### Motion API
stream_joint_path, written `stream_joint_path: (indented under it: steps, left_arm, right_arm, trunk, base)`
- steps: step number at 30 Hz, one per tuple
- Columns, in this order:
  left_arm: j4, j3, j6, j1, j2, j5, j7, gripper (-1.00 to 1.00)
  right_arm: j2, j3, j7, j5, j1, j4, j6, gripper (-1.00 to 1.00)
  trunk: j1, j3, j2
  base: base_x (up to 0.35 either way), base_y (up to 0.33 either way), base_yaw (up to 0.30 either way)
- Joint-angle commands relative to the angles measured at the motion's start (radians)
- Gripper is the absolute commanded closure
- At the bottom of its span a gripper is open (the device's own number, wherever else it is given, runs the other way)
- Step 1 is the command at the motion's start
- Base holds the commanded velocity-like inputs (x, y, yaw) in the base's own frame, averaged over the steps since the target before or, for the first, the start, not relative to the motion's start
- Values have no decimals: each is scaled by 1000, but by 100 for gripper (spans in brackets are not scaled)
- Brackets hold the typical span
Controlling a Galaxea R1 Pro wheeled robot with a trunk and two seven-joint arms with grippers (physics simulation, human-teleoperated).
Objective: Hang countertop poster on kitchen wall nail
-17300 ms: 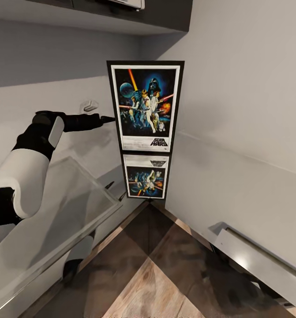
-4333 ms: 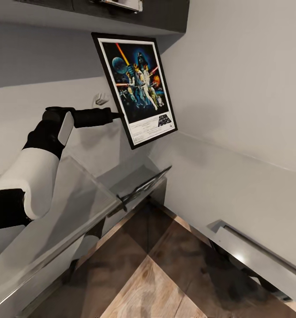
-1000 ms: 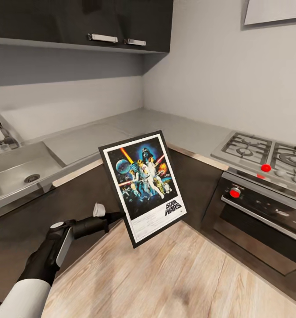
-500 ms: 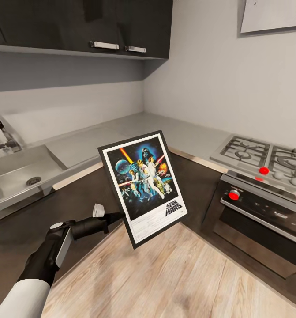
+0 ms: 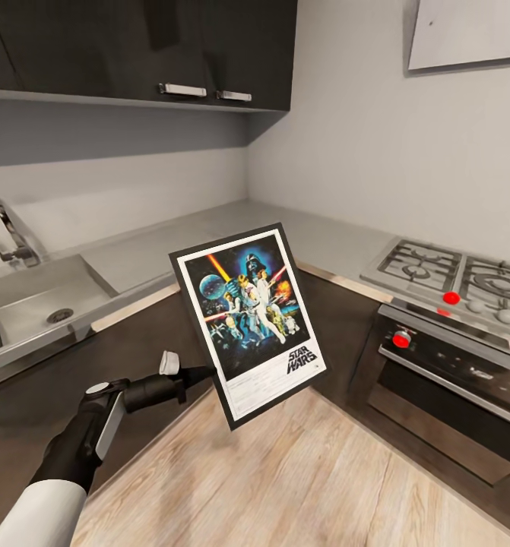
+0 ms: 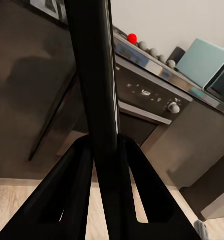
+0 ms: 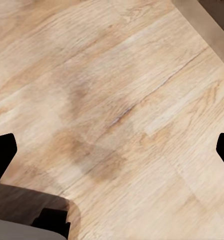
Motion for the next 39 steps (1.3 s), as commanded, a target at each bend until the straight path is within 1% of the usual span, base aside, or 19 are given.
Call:
stream_joint_path:
  steps: [1,4,6,7,8,9,12,25,33,39]
  left_arm:
    - [0,0,7,-1,0,2,-2,100]
    - [0,1,7,-1,0,2,-2,100]
    - [0,1,7,-1,0,2,-2,100]
    - [0,1,7,-1,0,2,-2,100]
    - [0,2,7,-1,1,3,-5,100]
    - [0,2,8,-1,1,3,-9,100]
    - [0,2,7,-1,2,1,-32,100]
    - [0,3,7,-1,2,1,-35,100]
    - [0,5,7,-1,2,1,-35,100]
    - [1,5,7,-1,2,1,-58,100]
  right_arm:
    - [-1,1,-1,3,-1,1,-3,-100]
    - [0,1,-1,-1,-1,1,-3,-100]
    - [0,1,-1,-13,-1,1,-4,-100]
    - [0,1,-1,-31,-1,0,-4,-100]
    - [0,1,-1,-91,-1,-1,-4,-100]
    - [-1,1,-1,-113,-1,-1,-4,-100]
    - [-1,1,-1,-147,-1,-2,-4,-100]
    - [-2,3,-1,-150,-1,-18,-4,-100]
    - [-1,3,-1,-150,-1,-18,-4,-100]
    - [-1,3,-1,-150,-1,-18,-5,-100]
  trunk:
    - [0,1,0]
    - [0,6,0]
    - [0,9,0]
    - [0,11,0]
    - [0,12,0]
    - [0,14,0]
    - [0,18,0]
    - [0,20,0]
    - [0,32,0]
    - [0,42,0]
  base:
    - [0,0,0]
    - [0,0,0]
    - [0,0,0]
    - [0,0,0]
    - [0,0,0]
    - [0,0,0]
    - [0,0,0]
    - [0,0,0]
    - [0,0,0]
    - [0,0,0]
